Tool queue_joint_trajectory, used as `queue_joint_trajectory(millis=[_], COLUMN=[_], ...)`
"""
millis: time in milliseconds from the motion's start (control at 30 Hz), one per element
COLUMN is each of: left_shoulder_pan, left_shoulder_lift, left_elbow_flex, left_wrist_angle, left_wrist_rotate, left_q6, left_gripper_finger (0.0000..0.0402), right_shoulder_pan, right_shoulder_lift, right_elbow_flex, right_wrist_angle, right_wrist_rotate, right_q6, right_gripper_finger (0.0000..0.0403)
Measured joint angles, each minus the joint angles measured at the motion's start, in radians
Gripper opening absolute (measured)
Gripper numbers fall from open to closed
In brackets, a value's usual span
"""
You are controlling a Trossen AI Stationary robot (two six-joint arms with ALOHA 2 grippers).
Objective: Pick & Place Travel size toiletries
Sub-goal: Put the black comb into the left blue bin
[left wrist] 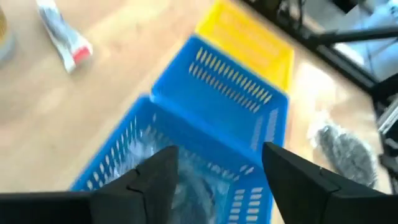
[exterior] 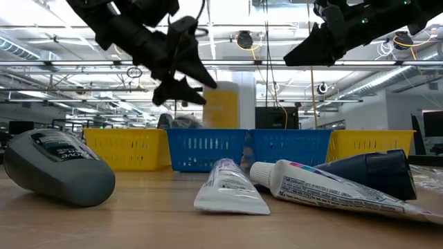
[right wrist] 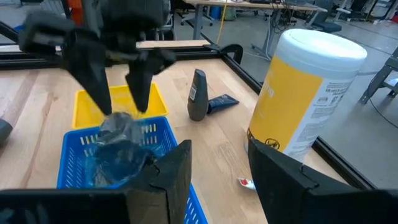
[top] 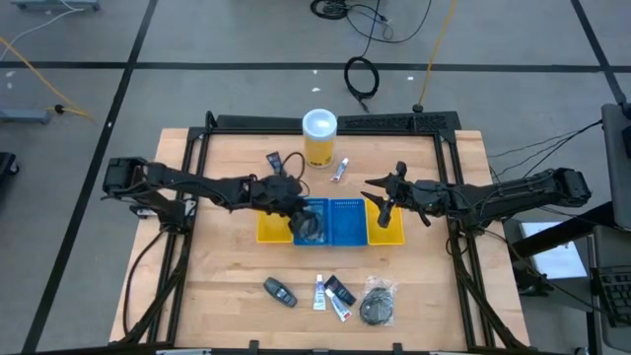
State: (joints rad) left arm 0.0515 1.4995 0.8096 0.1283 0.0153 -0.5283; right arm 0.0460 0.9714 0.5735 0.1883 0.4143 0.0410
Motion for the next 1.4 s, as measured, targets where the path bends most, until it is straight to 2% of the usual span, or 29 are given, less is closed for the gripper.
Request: queue_joint_trajectory(millis=[200, 267, 400, 500, 733, 967, 1233, 1400], left_shoulder_pan=[0.001, 0.001, -0.002, -0.003, -0.003, -0.012, -0.028, -0.035], left_shoulder_lift=[-0.060, -0.072, -0.072, -0.072, -0.072, -0.071, -0.071, -0.071], left_elbow_flex=[0.001, 0.000, 0.001, 0.001, 0.001, 0.001, 0.001, 0.000], left_wrist_angle=[0.002, -0.007, 0.000, -0.001, -0.007, -0.006, -0.005, -0.003], left_wrist_rotate=[-0.073, -0.077, -0.078, -0.077, -0.078, -0.078, -0.078, -0.079], left_q6=[0.072, 0.092, 0.105, 0.106, 0.106, 0.106, 0.106, 0.106], left_gripper_finger=[0.0241, 0.0241, 0.0241, 0.0241, 0.0241, 0.0241, 0.0241, 0.0241], right_shoulder_pan=[0.002, 0.002, 0.022, 0.094, 0.316, 0.475, 0.591, 0.620], right_shoulder_lift=[0.000, 0.000, 0.010, 0.036, 0.118, 0.182, 0.261, 0.332], right_elbow_flex=[0.000, 0.000, 0.000, 0.000, 0.000, 0.000, 0.000, 0.000], right_wrist_angle=[-0.023, -0.050, -0.105, -0.152, -0.148, -0.157, -0.236, -0.217], right_wrist_rotate=[-0.033, -0.122, -0.377, -0.466, -0.468, -0.450, -0.339, -0.333], right_q6=[0.026, 0.052, 0.100, 0.089, 0.141, 0.365, 0.603, 0.694], right_gripper_finger=[0.0153, 0.0153, 0.0153, 0.0153, 0.0153, 0.0153, 0.0153, 0.0153])
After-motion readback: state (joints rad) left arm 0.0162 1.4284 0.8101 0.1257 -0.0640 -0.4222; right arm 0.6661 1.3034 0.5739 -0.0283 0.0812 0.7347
